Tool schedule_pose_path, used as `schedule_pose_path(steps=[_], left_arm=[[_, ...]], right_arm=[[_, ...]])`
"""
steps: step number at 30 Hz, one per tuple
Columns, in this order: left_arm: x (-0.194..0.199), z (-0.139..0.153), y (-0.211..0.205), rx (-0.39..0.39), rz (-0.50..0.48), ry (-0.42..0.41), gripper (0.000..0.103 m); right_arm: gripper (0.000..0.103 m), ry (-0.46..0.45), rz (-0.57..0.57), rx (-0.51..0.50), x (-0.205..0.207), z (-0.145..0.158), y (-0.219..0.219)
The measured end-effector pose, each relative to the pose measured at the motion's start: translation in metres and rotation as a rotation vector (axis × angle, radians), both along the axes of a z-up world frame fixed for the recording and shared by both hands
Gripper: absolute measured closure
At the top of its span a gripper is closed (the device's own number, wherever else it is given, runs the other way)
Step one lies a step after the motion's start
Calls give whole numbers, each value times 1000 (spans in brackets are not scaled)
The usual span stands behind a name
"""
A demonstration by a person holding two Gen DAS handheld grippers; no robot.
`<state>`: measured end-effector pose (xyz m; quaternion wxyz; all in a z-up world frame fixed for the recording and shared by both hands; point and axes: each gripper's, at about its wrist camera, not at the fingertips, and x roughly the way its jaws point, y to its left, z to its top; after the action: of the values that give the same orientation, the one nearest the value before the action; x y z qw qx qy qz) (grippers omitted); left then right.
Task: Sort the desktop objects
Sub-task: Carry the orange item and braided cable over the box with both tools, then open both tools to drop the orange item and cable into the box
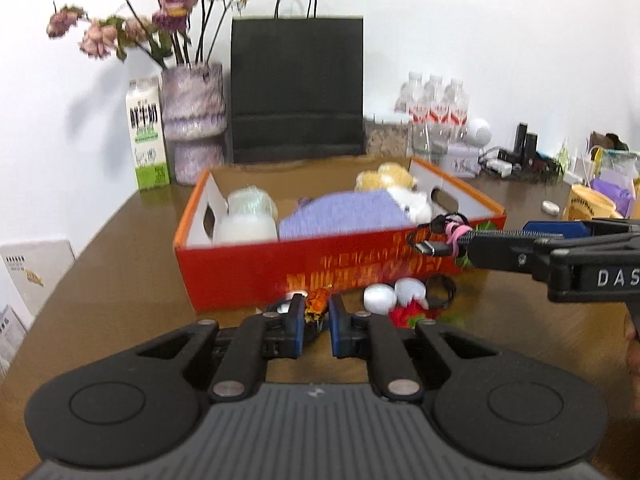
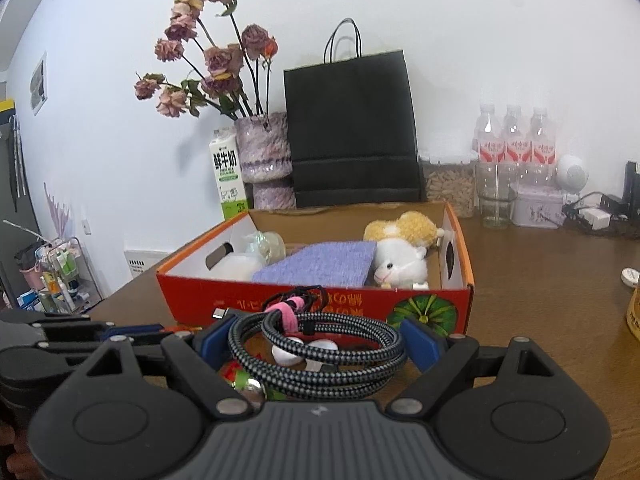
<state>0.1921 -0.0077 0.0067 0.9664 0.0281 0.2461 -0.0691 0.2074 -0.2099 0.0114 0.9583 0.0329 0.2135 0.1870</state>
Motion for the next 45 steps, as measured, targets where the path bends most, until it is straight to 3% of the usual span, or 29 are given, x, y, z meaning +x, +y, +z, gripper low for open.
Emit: schedule_pose_path(steps=[11,18,24,33,42,45], left_arm=[[37,45,-5,-25,12,-131,90],[84,57,-5,-34,33,-150,90],[124,50,-3,-37,43,-139,90],[182,22,6,-48,88,-55,90],[197,-1,6,-6,103,1,90],[196,-1,7,7,124,1,84]], right_arm=[[17,-108,-5,-35,26,36,14],[17,-119,-21,-42,68,45,23],[17,-92,-35,-55,111,34,32],[17,-48,-48,-94,172,8,51],[16,15,-40,-131,184,-14,51],[13,33,-40,-103,184,-14,46]])
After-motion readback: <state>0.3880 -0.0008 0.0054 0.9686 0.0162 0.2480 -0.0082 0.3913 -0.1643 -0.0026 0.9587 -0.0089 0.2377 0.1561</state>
